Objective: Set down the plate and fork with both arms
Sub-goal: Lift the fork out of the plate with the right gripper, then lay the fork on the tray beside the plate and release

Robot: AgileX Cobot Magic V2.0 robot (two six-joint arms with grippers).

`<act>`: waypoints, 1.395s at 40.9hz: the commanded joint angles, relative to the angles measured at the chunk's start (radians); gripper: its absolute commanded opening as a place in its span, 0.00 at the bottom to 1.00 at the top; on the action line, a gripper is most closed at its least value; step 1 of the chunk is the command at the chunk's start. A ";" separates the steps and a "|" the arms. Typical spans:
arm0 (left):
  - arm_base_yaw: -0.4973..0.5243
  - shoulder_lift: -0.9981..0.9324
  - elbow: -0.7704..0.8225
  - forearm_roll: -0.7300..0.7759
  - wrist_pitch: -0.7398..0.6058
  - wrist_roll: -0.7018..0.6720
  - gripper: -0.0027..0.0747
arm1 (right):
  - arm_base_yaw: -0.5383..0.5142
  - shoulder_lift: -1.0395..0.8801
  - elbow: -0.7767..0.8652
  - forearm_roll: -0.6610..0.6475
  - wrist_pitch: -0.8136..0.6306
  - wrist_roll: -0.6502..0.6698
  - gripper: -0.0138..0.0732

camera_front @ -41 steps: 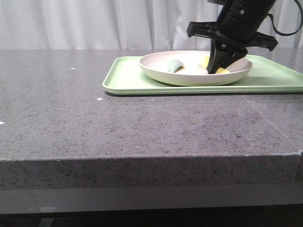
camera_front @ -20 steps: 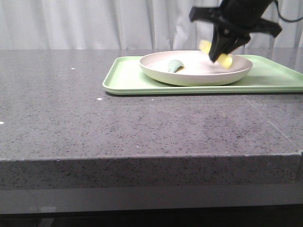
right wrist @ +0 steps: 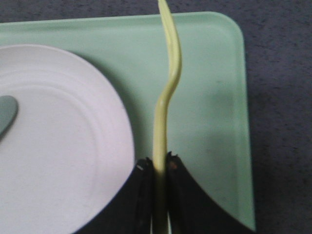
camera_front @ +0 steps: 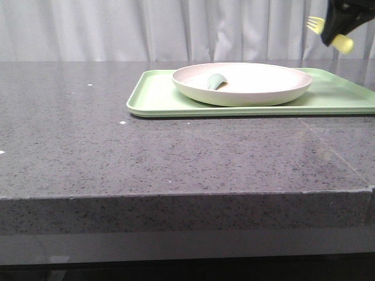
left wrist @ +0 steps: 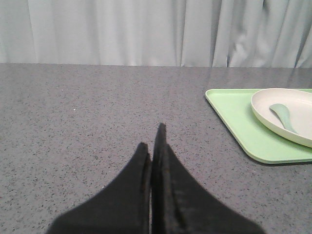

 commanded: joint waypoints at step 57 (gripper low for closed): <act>0.000 0.009 -0.026 -0.003 -0.084 -0.011 0.01 | -0.025 -0.039 -0.034 -0.033 0.023 0.000 0.53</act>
